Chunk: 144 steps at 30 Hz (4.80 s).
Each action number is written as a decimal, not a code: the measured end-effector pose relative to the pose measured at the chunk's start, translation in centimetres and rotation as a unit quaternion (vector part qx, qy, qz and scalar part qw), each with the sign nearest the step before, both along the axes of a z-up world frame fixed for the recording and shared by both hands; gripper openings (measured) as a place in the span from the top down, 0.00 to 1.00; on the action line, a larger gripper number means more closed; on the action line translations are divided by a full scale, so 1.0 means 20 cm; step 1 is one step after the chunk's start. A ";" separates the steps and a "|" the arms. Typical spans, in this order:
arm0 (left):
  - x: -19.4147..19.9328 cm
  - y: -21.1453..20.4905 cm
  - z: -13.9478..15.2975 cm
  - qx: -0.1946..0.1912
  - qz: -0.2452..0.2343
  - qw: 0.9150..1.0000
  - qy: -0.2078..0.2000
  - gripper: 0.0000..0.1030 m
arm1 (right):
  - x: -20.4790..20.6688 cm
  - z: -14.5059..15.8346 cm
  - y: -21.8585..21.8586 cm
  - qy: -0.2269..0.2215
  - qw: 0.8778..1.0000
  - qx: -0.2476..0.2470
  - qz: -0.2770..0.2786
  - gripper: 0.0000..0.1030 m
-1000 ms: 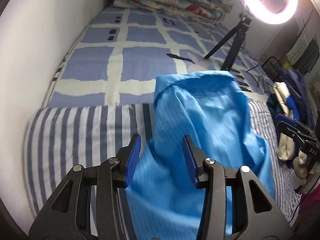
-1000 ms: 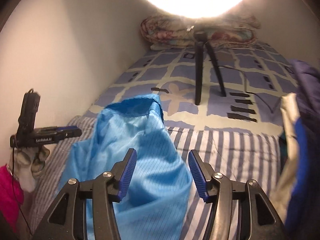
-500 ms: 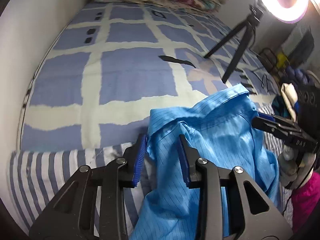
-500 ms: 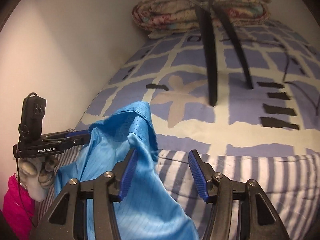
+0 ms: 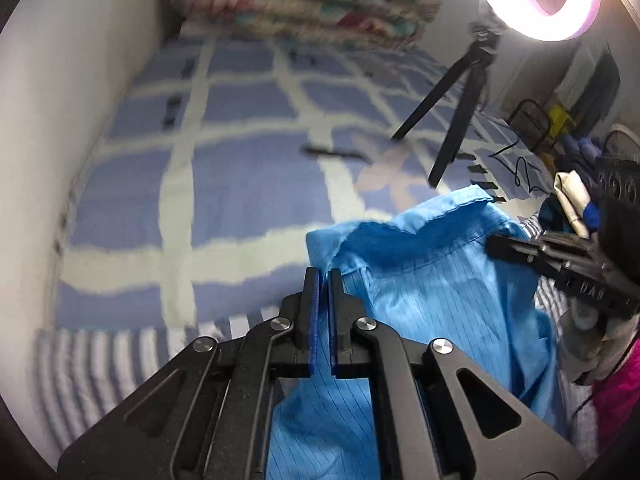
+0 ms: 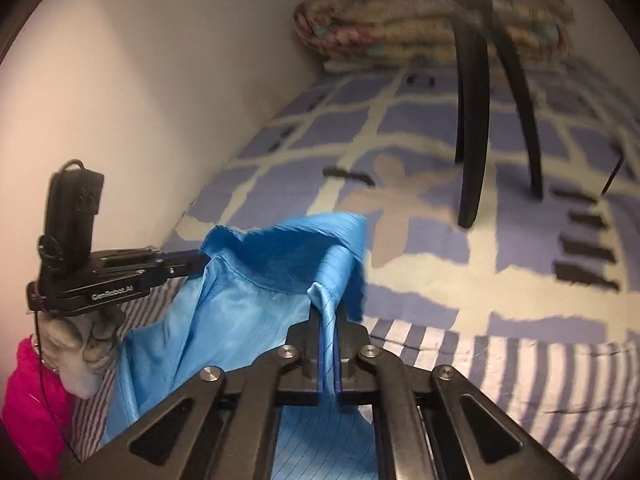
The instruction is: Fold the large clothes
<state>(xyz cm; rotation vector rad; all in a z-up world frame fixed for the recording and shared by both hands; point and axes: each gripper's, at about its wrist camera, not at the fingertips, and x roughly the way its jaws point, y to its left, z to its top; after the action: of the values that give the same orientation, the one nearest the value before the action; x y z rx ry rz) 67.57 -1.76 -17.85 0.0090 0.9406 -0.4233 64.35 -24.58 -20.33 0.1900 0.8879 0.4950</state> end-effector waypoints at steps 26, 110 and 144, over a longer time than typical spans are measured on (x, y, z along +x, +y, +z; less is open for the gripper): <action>-0.12 0.06 0.02 -0.041 0.027 0.999 0.013 1.00 | -0.07 0.06 0.00 -0.006 1.000 -0.009 -0.003 1.00; -2.45 0.10 0.02 -0.020 0.109 0.985 0.134 0.56 | -2.46 0.27 -0.05 0.086 0.995 -0.013 -0.055 0.59; -2.61 0.00 -0.04 0.078 0.042 0.992 0.085 0.99 | -2.60 0.09 0.12 0.118 0.991 -0.044 0.042 1.00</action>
<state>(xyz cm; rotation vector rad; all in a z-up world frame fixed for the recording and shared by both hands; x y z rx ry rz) 15.41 -1.82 -18.61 0.0772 1.1356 -0.2752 12.29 -22.16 -18.57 0.1314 1.1501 0.5171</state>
